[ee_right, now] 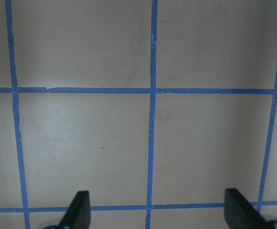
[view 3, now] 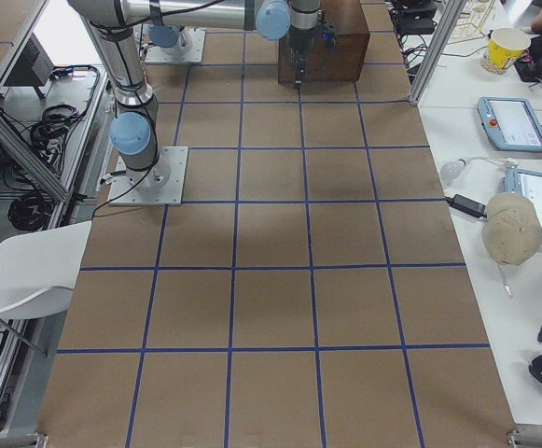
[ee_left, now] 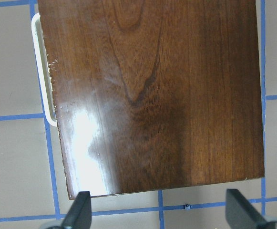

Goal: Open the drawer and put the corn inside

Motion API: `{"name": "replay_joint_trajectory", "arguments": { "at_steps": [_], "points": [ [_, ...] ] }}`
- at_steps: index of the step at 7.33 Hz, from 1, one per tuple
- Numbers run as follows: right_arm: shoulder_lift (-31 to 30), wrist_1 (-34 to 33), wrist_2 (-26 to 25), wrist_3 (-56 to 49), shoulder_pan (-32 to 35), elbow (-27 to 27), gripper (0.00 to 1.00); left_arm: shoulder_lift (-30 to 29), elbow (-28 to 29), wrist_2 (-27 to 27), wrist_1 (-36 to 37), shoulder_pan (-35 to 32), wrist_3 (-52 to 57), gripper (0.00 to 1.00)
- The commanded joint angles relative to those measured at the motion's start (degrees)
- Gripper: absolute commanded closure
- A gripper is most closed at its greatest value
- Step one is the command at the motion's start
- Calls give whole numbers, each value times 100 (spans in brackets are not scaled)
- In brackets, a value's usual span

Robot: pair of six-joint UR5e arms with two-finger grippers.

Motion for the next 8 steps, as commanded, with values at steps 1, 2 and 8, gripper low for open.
{"name": "replay_joint_trajectory", "arguments": {
  "at_steps": [1,2,8],
  "points": [
    [0,0,0,0,0,0,0,5,14,-5,0,0,0,0],
    [0,0,0,0,0,0,0,5,-38,-5,8,0,0,0],
    [0,0,0,0,0,0,0,13,-30,-58,-44,0,-9,0]
  ]
}}
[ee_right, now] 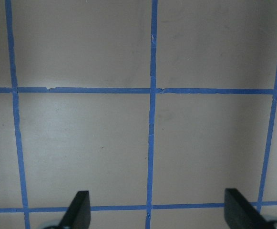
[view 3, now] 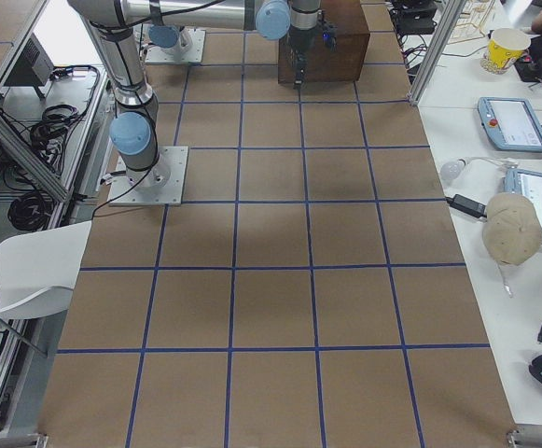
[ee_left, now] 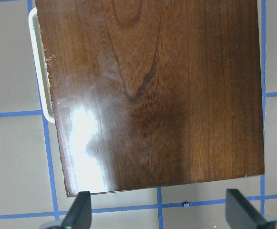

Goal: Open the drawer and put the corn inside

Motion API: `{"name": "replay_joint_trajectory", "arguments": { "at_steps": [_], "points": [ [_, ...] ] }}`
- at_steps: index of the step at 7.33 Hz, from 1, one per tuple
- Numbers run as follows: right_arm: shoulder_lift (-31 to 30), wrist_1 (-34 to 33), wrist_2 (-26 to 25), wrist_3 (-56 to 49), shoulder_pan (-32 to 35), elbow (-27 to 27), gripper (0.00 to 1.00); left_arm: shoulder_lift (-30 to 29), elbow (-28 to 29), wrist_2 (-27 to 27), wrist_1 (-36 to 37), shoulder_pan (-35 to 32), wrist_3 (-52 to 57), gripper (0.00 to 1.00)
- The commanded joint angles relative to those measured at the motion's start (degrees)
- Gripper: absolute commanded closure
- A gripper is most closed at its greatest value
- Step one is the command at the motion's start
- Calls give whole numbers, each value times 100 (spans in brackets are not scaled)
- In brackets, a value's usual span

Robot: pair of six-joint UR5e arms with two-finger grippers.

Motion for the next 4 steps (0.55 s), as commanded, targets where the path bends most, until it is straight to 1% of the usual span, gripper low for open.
{"name": "replay_joint_trajectory", "arguments": {
  "at_steps": [1,4],
  "points": [
    [0,0,0,0,0,0,0,8,-11,-10,-4,9,2,0],
    [0,0,0,0,0,0,0,25,-28,-28,-21,26,-7,0]
  ]
}}
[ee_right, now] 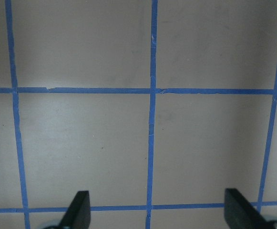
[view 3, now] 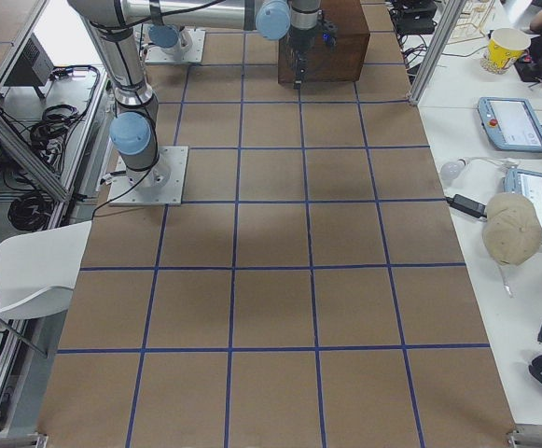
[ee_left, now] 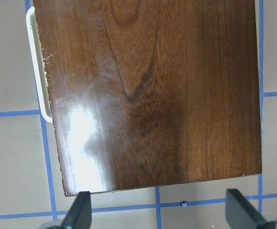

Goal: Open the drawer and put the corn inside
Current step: 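Move the left gripper down beside the cabinet toward the white drawer handle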

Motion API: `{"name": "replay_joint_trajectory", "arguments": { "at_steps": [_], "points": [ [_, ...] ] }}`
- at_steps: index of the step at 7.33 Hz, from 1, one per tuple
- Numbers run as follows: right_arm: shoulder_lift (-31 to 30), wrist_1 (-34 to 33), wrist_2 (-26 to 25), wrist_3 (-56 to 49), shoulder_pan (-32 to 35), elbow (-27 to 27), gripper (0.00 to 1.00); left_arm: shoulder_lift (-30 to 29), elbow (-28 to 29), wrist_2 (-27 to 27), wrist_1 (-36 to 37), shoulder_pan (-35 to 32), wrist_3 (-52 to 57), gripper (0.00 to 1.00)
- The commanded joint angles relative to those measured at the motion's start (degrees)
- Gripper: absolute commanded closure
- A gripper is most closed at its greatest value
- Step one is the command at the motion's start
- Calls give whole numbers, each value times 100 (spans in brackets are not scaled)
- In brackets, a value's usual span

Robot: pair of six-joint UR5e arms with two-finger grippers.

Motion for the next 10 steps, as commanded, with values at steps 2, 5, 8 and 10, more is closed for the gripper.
{"name": "replay_joint_trajectory", "arguments": {
  "at_steps": [2,5,8,10],
  "points": [
    [0,2,0,0,0,0,0,-123,-44,-5,42,429,157,0],
    [0,2,-9,0,0,0,0,-571,104,-13,96,1175,884,0],
    [0,2,-17,0,0,0,0,-1071,219,-570,148,2169,1924,0],
    [0,2,-17,0,0,0,0,-1563,272,-936,235,2479,2317,0]
  ]
}}
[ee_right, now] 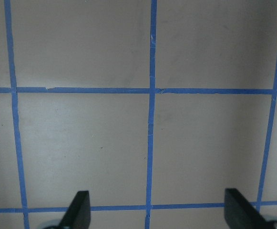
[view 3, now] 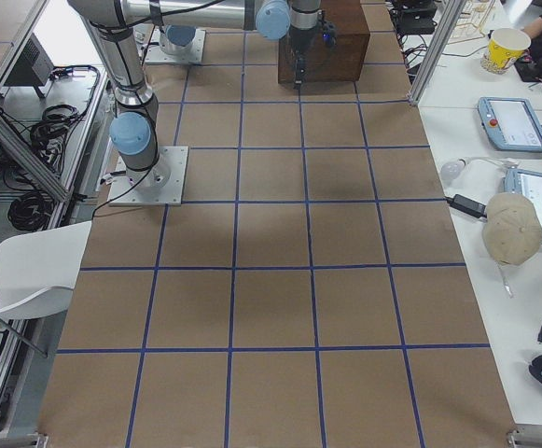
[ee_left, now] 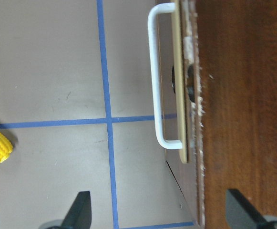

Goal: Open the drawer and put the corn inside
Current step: 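Move the left gripper down beside the cabinet toward the white drawer handle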

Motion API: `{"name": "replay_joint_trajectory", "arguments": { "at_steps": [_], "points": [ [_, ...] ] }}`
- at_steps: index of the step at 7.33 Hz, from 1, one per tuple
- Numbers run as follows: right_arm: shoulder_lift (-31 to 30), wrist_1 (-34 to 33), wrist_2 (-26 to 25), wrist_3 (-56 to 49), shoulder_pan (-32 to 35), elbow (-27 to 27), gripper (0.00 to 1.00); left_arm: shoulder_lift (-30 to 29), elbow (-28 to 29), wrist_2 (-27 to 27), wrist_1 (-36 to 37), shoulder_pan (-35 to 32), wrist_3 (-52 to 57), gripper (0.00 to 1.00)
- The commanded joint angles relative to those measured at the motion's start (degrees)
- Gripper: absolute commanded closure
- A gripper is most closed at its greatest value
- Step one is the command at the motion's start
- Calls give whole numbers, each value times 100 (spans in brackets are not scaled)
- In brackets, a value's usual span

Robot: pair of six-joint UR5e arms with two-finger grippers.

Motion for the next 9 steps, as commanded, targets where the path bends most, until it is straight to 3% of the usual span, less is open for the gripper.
{"name": "replay_joint_trajectory", "arguments": {
  "at_steps": [1,3,9],
  "points": [
    [0,0,-1,0,0,0,0,-459,44,-339,208,189,408,0],
    [0,0,8,0,0,0,0,-592,9,-612,227,189,945,0],
    [0,-9,16,0,0,0,0,-952,-9,-965,623,189,277,0]
  ]
}}
